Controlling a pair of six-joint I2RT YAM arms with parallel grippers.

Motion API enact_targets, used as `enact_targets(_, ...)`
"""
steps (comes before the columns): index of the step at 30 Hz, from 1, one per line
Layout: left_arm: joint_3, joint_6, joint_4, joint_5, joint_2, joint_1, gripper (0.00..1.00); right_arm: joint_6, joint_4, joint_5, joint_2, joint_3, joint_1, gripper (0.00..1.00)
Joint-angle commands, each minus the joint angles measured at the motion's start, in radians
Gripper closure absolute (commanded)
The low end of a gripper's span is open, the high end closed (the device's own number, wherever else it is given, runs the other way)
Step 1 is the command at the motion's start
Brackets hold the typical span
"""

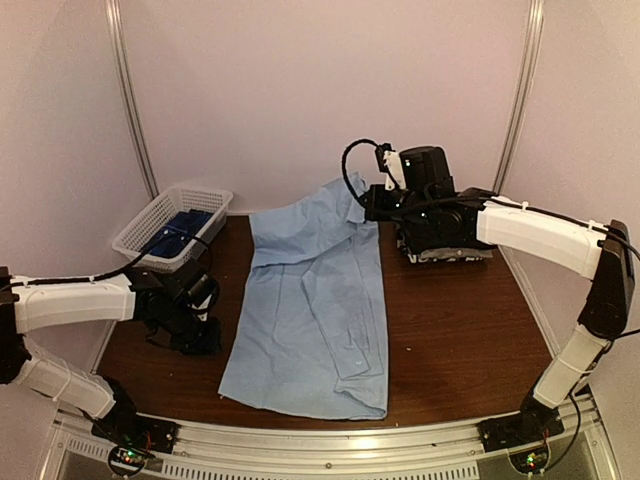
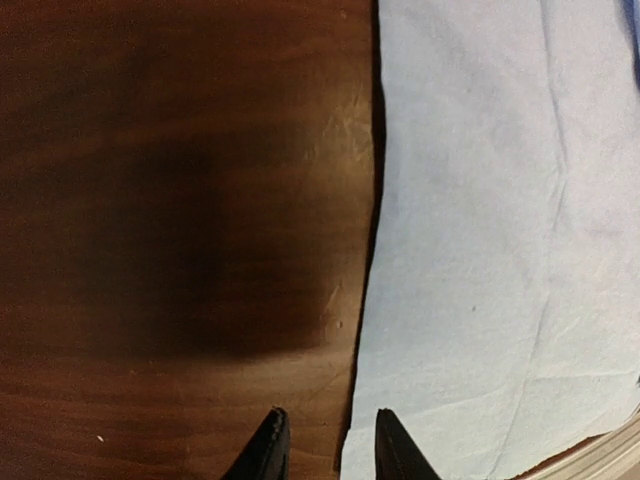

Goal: Fold and stack the long sleeve shirts
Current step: Pick up the 1/3-folded shirt from the center of the board.

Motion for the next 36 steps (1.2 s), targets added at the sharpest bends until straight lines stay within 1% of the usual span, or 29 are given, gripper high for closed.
enact_targets(1, -0.078, -0.107, -0.034, 0.080, -0.050, -0.067, 0.68, -0.022, -0.011, -0.030, 0.010, 0.062, -0.002, 1.00)
enact_targets(4, -0.107, -0.158, -0.035, 0.084, -0.057, -0.109, 0.69, -0.029, -0.020, -0.035, 0.011, 0.072, -0.003, 1.00)
enact_targets(9, -0.149, -0.205, -0.032, 0.097, -0.077, -0.147, 0.69, -0.031, -0.029, -0.044, 0.004, 0.076, -0.003, 1.00)
enact_targets(14, -0.184, -0.214, 0.013, 0.133, -0.078, -0.157, 0.69, -0.033, -0.032, -0.043, 0.000, 0.083, -0.005, 1.00)
enact_targets(20, -0.192, -0.217, 0.059, 0.147, -0.054, -0.166, 0.70, -0.032, -0.032, -0.041, 0.001, 0.093, -0.006, 1.00)
enact_targets(24, -0.195, -0.218, 0.081, 0.150, -0.038, -0.169, 0.73, -0.030, -0.034, -0.042, 0.004, 0.099, -0.006, 1.00)
enact_targets(25, -0.196, -0.219, 0.085, 0.150, -0.036, -0.170, 0.75, -0.028, -0.035, -0.042, 0.003, 0.100, -0.006, 1.00)
enact_targets(31, -0.189, -0.218, 0.086, 0.153, -0.048, -0.175, 1.00, -0.040, -0.051, -0.026, 0.007, 0.127, -0.006, 1.00)
enact_targets(36, -0.135, -0.186, 0.085, 0.145, -0.068, -0.187, 1.00, -0.073, -0.080, 0.007, 0.034, 0.208, -0.014, 1.00)
